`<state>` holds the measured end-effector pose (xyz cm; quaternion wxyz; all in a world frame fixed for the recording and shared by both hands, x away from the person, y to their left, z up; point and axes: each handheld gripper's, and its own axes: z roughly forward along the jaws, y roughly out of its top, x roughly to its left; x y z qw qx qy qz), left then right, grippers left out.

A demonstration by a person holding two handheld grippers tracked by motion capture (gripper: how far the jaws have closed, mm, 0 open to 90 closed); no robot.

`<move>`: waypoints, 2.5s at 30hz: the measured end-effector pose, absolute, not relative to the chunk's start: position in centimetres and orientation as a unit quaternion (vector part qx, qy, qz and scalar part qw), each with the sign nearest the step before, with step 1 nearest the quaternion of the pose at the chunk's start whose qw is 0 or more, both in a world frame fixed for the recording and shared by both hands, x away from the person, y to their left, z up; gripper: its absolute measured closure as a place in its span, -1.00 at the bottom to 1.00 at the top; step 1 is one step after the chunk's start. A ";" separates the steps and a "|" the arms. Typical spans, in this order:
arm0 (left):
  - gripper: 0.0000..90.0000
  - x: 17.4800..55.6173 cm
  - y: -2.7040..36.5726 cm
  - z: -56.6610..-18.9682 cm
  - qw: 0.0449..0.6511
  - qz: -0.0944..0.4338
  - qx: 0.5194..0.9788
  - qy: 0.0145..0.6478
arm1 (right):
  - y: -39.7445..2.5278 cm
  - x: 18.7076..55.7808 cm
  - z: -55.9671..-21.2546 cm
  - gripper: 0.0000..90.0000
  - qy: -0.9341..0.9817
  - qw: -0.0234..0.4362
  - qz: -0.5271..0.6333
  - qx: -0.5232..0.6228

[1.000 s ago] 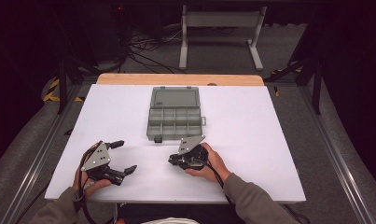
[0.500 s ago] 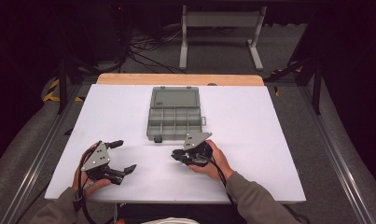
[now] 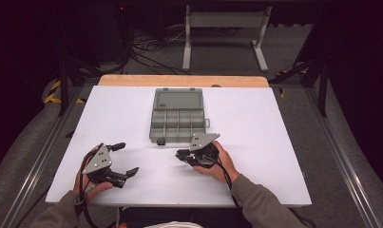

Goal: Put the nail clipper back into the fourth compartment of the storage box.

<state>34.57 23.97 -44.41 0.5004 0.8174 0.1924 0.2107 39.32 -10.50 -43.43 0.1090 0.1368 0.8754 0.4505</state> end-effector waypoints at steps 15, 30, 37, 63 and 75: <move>-0.87 34.6 24.0 -44.5 0.499 0.211 0.818 0.193 | -11.6 39.4 -42.2 0.79 0.860 0.128 0.473 0.143; -0.87 34.7 24.0 -44.5 0.494 0.212 0.821 0.190 | -13.1 39.5 -40.8 0.79 0.839 0.158 0.496 0.158; -0.87 34.7 24.0 -44.5 0.493 0.211 0.822 0.190 | -13.7 39.5 -40.3 0.79 0.829 0.168 0.508 0.164; -0.87 34.7 23.9 -44.5 0.497 0.211 0.820 0.190 | -15.3 39.9 -39.4 0.79 0.810 0.189 0.522 0.188; -0.87 34.7 23.8 -44.6 0.493 0.205 0.824 0.188 | -16.1 40.2 -39.1 0.79 0.801 0.197 0.529 0.200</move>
